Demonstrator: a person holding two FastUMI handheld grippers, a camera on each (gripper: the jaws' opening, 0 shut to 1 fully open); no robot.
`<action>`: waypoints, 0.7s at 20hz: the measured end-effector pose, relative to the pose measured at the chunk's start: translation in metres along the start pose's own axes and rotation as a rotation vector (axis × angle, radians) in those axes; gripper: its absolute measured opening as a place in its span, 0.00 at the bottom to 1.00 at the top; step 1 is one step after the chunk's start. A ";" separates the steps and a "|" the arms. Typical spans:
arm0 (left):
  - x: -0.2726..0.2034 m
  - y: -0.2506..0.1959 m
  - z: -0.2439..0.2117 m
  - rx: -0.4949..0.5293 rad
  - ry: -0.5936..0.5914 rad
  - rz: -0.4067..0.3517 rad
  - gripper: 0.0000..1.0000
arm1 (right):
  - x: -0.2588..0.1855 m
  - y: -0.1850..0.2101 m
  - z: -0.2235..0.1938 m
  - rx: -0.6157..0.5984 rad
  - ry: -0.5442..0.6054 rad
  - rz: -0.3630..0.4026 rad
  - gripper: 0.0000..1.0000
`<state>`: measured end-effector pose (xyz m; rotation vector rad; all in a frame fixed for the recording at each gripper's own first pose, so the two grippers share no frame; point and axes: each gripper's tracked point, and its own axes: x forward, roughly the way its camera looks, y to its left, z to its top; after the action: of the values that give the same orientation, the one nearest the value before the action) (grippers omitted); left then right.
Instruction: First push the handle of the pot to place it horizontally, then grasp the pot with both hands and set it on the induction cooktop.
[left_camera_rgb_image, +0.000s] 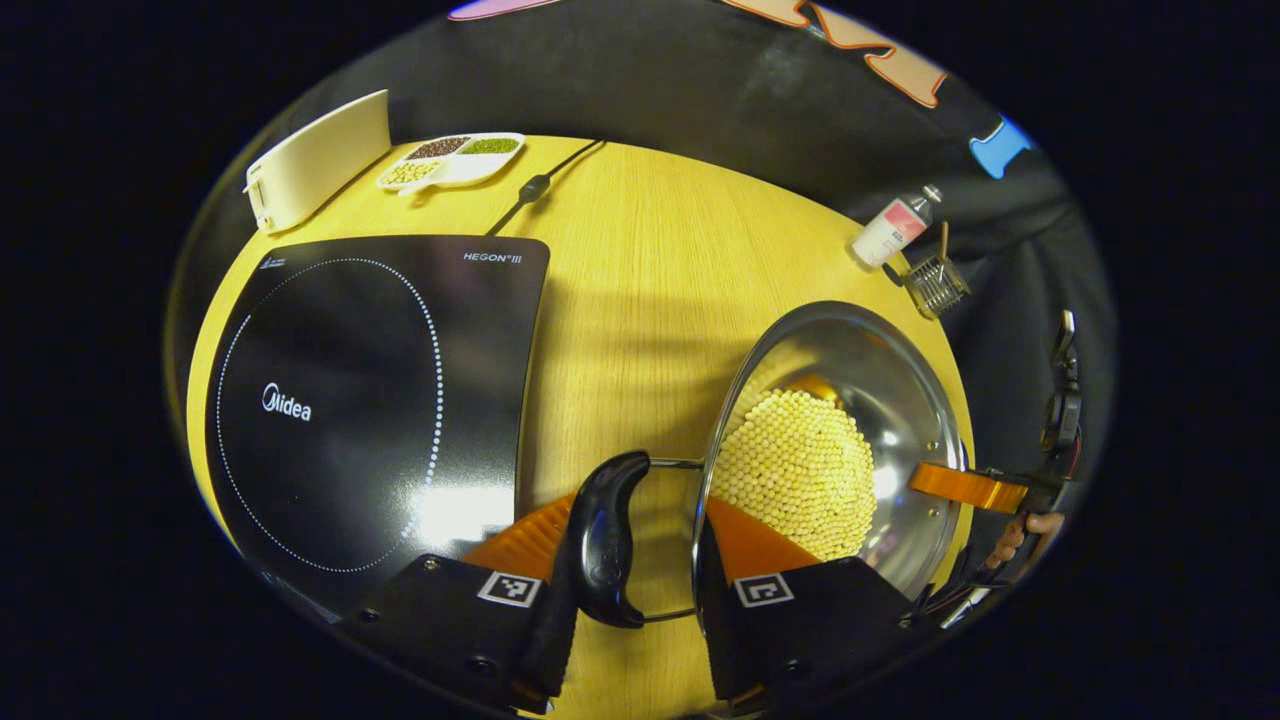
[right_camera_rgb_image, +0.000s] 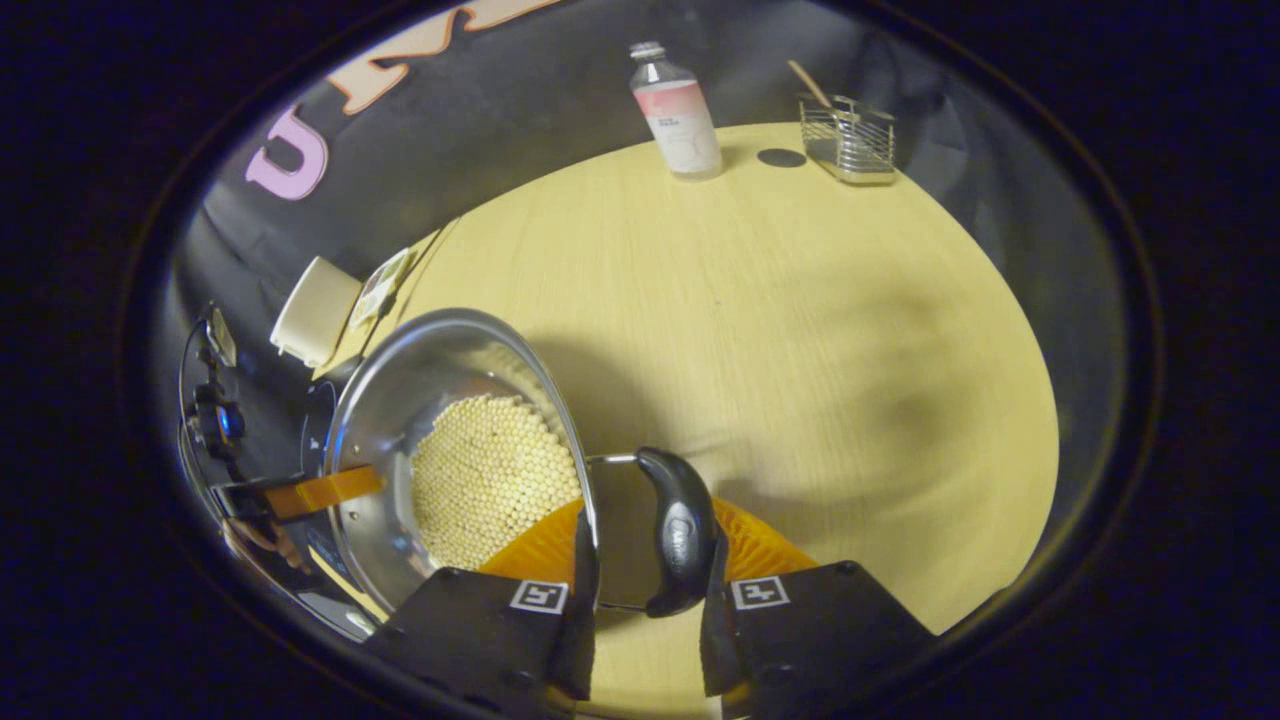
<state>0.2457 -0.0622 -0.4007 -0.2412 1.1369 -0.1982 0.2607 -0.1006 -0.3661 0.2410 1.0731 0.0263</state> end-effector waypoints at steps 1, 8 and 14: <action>-0.001 -0.001 -0.001 -0.005 0.003 0.003 0.56 | -0.001 0.001 0.000 0.001 0.000 -0.004 0.37; -0.036 -0.004 0.012 0.020 -0.056 -0.003 0.56 | -0.033 0.015 0.006 0.015 -0.047 0.024 0.44; -0.087 0.030 0.007 -0.021 -0.110 0.024 0.55 | -0.059 0.067 0.003 -0.024 -0.084 0.109 0.44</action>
<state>0.2179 -0.0083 -0.3310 -0.2546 1.0329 -0.1503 0.2418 -0.0441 -0.3000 0.2762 0.9747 0.1256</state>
